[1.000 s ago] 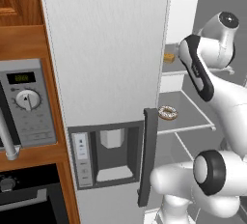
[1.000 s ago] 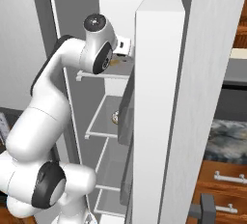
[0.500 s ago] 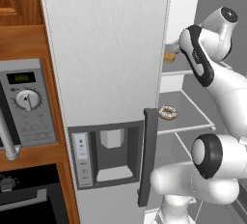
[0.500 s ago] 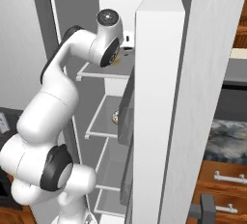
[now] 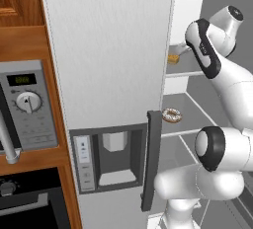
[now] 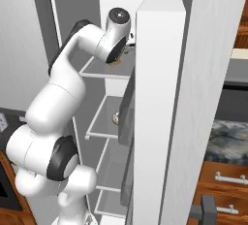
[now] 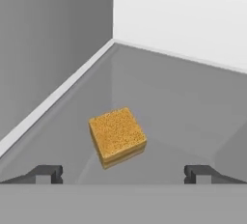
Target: Take the cake and donut from the fridge and place them on the empty tray on the dining counter.
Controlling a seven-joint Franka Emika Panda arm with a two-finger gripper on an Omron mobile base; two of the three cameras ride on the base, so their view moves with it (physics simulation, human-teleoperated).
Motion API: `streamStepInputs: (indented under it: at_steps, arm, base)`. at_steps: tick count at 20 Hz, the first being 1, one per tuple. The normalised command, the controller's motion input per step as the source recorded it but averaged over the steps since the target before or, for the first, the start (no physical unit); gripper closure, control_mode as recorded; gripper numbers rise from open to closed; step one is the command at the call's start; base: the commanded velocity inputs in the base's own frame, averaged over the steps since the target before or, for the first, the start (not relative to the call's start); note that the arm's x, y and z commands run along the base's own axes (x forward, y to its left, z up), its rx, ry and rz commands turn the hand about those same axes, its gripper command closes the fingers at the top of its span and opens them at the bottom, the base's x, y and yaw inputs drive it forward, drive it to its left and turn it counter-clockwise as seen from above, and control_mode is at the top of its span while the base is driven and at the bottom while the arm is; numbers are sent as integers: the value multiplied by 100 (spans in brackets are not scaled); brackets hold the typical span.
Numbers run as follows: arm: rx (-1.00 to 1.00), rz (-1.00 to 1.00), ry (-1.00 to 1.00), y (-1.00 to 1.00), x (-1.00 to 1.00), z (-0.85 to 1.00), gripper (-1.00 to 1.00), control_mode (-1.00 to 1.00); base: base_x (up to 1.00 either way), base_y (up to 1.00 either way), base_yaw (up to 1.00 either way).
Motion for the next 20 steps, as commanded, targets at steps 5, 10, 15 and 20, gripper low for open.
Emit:
streamStepInputs:
  at_steps: [5, 10, 15, 20]
  arm:
    - [-6, 7, 8, 27, 3, 0, -100, -100]
    - [-7, 1, 11, 24, 13, 0, -100, -100]
    - [0, 9, 5, 0, 24, -5, -100, -100]
    - [0, 17, 5, -3, 21, -3, -100, -100]
  base:
    - [0, 0, 0]
    - [0, 0, 0]
    - [0, 0, 0]
    - [0, 0, 0]
